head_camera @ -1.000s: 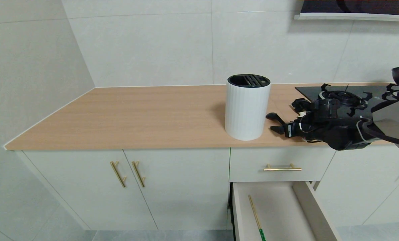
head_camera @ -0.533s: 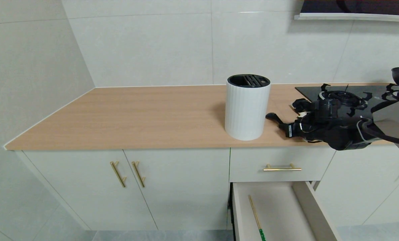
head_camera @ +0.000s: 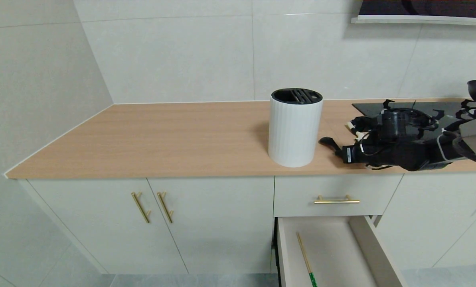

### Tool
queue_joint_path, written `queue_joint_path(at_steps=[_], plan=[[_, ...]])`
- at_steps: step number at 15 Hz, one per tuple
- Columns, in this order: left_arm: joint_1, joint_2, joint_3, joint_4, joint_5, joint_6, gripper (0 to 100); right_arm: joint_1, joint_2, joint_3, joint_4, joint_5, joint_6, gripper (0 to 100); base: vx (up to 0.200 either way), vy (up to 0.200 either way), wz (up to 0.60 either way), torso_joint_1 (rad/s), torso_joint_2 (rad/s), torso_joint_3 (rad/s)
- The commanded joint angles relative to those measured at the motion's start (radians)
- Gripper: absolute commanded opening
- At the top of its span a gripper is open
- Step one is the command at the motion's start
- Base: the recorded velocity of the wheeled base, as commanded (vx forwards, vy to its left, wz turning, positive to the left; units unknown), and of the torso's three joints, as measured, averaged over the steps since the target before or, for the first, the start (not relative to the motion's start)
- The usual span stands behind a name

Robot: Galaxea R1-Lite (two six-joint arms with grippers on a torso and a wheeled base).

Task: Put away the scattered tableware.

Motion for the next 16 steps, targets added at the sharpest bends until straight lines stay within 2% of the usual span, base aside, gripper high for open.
queue_joint_path(at_steps=[1,3,4,8,11,16], plan=[[0.000,0.002,0.000,-0.001,0.000,0.000,100,0.032,-0.203,0.016,0.201,-0.034,0.103,0,0.000,0.000,0.00,0.000,0.00,0.000],[0.000,0.002,0.000,-0.001,0.000,0.000,100,0.047,-0.345,0.065,0.366,-0.035,0.186,0,0.000,0.000,0.00,0.000,0.00,0.000],[0.000,0.002,0.000,-0.001,0.000,0.000,100,0.055,-0.408,0.114,0.402,-0.035,0.210,0,0.000,0.000,0.00,0.000,0.00,0.000],[0.000,0.002,0.000,-0.001,0.000,0.000,100,0.090,-0.680,0.444,0.408,-0.059,0.236,0,0.000,0.000,0.00,0.000,0.00,0.000],[0.000,0.002,0.000,-0.001,0.000,0.000,100,0.101,-0.744,0.542,0.406,-0.080,0.235,0,0.000,0.000,0.00,0.000,0.00,0.000],[0.000,0.002,0.000,-0.001,0.000,0.000,100,0.101,-0.732,0.597,0.350,-0.078,0.224,0,0.000,0.000,0.00,0.000,0.00,0.000]])
